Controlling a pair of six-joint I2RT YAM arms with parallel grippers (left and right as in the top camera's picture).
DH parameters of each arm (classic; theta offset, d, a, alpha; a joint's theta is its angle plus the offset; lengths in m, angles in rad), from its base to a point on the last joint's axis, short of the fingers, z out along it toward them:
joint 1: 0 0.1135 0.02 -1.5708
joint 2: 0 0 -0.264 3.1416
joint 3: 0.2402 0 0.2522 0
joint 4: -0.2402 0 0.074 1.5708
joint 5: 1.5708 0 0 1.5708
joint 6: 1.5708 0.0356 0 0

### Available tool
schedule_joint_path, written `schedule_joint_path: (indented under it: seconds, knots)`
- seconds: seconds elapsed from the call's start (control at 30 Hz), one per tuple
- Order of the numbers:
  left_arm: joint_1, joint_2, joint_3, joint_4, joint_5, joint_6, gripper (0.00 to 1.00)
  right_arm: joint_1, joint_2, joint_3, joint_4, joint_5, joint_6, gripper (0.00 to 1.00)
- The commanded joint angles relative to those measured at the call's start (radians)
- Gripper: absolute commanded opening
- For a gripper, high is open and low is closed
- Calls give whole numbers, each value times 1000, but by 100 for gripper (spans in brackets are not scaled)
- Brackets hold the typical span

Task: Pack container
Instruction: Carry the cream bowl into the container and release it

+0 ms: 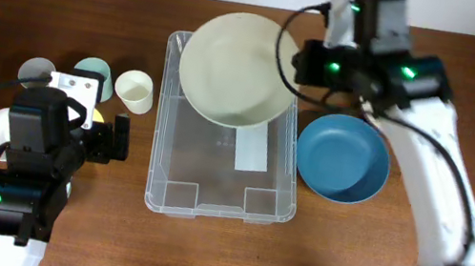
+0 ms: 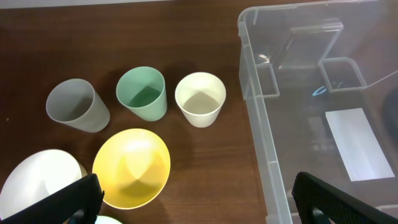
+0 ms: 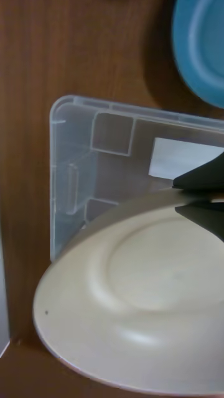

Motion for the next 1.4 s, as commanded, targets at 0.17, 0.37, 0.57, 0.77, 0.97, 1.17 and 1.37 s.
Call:
schedule_joint_path:
  seconds: [0.17,0.37,0.57,0.77,0.97,1.17,1.37]
  knots:
    - [2,-4,23,-2,-2,-6,100,21,307,89,-6,45,7,4]
    - [2,-4,23,-2,-2,-6,100,21,401,89,9,30,-12,4]
    - [2,-4,23,-2,-3,-6,100,21,409,89,39,30,-12,8]
    - [2,-4,23,-2,-3,-6,100,21,409,89,42,31,-12,30]
    - [2,-4,23,-2,-3,-6,100,-39,249,161,-60,163,-11,36]
    - [2,-4,23,-2,-3,-6,100,-371,88,213,-180,237,124,61]
    - [2,-4,23,-2,-3,-6,99,-640,146,141,-234,127,143,73]
